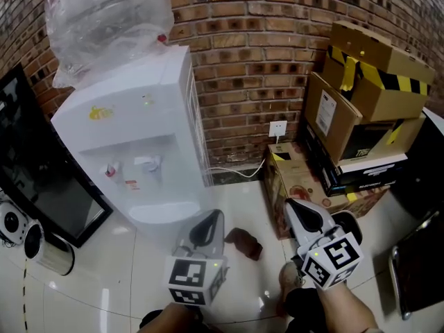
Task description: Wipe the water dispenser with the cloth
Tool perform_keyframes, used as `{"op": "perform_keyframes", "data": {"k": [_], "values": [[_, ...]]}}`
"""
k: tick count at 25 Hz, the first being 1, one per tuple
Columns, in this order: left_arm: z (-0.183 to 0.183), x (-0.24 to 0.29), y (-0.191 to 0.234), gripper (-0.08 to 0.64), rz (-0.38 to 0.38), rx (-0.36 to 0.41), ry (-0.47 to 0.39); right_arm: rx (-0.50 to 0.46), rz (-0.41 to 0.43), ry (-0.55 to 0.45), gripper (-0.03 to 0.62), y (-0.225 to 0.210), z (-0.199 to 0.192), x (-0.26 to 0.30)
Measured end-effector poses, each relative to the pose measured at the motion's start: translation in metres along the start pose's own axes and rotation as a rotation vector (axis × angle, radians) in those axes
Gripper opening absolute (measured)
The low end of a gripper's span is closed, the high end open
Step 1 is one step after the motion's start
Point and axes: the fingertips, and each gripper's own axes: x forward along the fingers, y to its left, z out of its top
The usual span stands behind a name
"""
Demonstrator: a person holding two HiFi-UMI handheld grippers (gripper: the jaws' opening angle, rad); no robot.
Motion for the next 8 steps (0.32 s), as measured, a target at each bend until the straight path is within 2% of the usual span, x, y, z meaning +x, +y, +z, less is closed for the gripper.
{"op": "perform_keyframes", "data": {"k": [8], "values": [[-0.0068,-0.0029,-0.0032,0.0,-0.01,-0.012,0.031,0.015,-0.004,0.036,0.011,0.0019,-0.01,-0.0046]]}}
